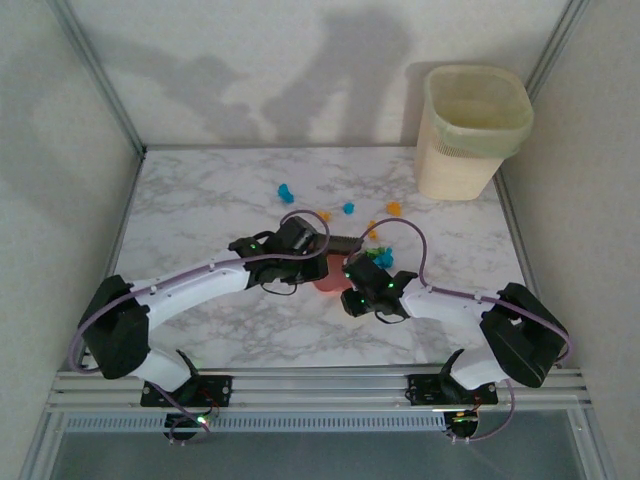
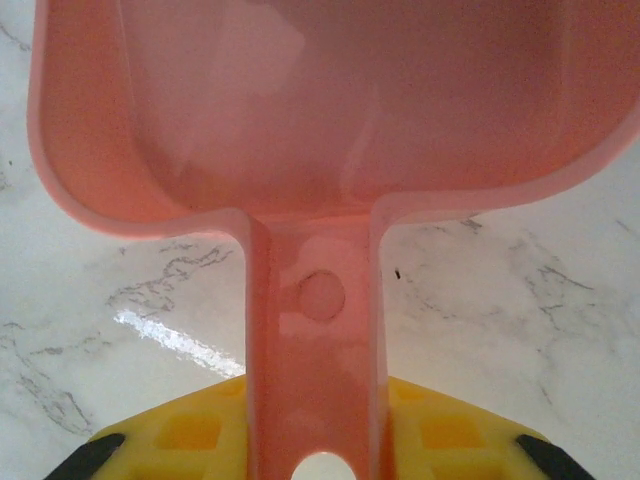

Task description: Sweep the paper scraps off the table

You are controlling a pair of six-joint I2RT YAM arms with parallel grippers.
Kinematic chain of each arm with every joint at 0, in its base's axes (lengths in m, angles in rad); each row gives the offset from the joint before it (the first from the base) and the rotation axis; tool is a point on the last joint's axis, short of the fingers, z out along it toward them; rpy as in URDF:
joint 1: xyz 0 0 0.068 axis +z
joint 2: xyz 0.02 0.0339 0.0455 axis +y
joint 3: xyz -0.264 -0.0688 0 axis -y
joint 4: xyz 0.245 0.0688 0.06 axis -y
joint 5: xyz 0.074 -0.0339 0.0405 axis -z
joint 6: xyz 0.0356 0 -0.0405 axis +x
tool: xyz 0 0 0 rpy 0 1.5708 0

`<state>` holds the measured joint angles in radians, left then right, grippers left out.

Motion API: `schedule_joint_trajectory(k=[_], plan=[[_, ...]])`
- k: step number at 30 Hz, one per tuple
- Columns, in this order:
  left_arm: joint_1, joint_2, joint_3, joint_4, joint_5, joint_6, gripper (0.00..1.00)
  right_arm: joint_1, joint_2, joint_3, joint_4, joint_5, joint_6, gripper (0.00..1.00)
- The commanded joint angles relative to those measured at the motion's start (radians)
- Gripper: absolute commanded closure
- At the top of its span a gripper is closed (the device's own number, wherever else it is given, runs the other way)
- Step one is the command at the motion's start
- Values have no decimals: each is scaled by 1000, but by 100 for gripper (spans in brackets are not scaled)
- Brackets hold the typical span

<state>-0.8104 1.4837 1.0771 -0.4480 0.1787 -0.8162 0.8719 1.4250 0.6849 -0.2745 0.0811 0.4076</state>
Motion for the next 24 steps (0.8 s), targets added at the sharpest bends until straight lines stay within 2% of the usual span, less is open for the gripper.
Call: schedule_joint_trajectory(k=[1,13,20,24], plan=[[-9,-60,-23,-25,35,-16,100,-16,17,-31,-54,3,23,100],[-10,-196,-117,-42,38,-34,100,-18,13,-38,-46,12,29,100],[-15,-244,-161,-10,109,-44,100,-17,28,-31,-48,14,30,100],[-11,-290,-161,-46,27,-57,100,-17,22,-35,-45,18,32,100]])
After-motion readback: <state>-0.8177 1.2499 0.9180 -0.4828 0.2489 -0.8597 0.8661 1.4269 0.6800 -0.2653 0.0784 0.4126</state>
